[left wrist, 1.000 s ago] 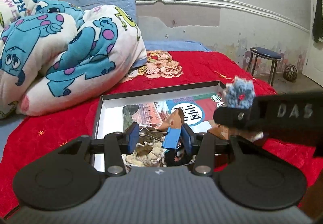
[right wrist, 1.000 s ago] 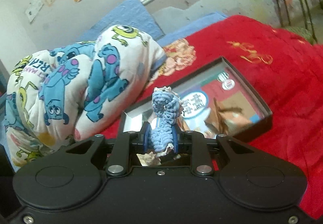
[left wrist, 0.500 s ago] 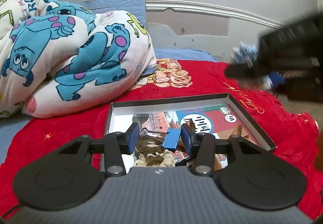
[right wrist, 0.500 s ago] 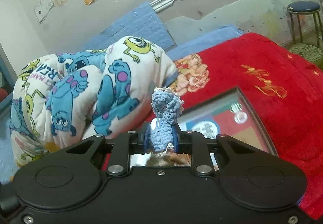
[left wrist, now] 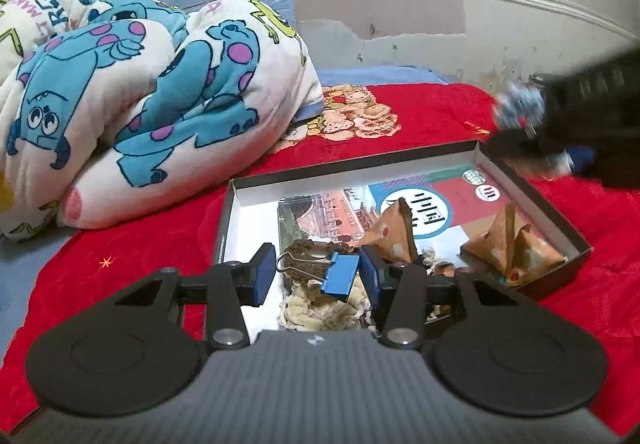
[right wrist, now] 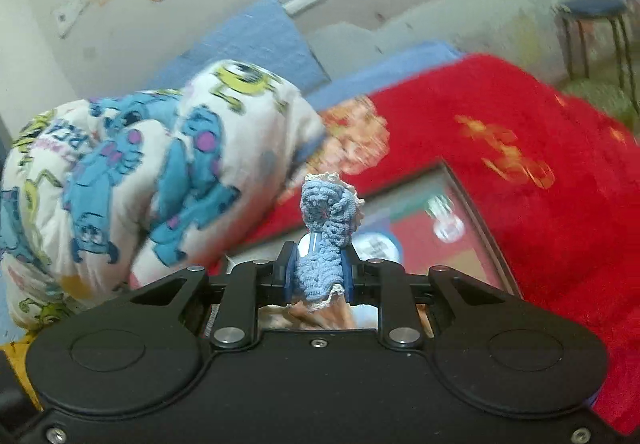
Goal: Organize objects
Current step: 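Lift and carry the scrunchie and binder clip toward the box lid, then lower the binder clip into the lid and open the left gripper while the right releases the scrunchie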
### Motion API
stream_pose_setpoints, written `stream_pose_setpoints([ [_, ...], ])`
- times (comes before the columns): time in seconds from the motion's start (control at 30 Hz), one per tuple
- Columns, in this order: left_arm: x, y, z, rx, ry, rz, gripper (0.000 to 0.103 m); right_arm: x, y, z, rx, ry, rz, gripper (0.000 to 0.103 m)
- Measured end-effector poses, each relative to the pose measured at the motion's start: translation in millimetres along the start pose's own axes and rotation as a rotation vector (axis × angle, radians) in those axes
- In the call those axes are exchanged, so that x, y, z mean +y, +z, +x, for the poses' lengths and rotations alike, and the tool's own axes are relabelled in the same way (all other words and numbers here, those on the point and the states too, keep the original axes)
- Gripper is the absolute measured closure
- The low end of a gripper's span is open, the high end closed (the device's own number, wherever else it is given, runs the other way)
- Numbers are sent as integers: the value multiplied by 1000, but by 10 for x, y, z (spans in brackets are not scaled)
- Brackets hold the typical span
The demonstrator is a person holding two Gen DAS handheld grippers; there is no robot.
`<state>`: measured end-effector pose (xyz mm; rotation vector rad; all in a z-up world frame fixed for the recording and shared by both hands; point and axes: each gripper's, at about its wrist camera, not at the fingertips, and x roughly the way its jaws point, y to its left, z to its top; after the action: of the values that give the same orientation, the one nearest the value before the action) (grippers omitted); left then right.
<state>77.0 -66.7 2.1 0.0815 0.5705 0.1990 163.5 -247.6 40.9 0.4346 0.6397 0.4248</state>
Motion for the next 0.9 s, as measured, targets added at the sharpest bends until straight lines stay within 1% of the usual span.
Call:
stream_pose_setpoints([
  [0.07,-23,-9,42,11,7,3,54,-138,-74,49,17,-13,49,81],
  [0.13,-47,-18,59,15,9,9,54,-226,-108,84,32,-7,88,81],
  [0.27,-128,-62,79,12,31,44,54,-207,-134,71,28,6,64,81],
  [0.4,-171,-96,106,19,28,46,54,-153,-138,39,32,52,73,81],
  [0.47,-188,-102,108,16,27,50,54,-137,-128,18,20,53,71,81],
  [0.53,-211,-103,100,7,19,57,54,-143,-109,-9,2,50,79,81],
  [0.6,-222,-98,63,-27,17,44,54,-152,-78,-29,-6,55,83,81],
  [0.67,-222,-74,23,-61,-2,25,54,-168,-46,-47,-9,60,84,81],
  [0.77,-208,-9,-64,-122,-52,-28,54,-218,-7,-64,-16,61,106,81],
  [0.83,-210,50,-86,-150,-86,-60,54,-268,19,-75,-23,58,124,81],
  [0.9,-243,120,-82,-158,-120,-66,54,-307,44,-79,-29,53,128,81],
])
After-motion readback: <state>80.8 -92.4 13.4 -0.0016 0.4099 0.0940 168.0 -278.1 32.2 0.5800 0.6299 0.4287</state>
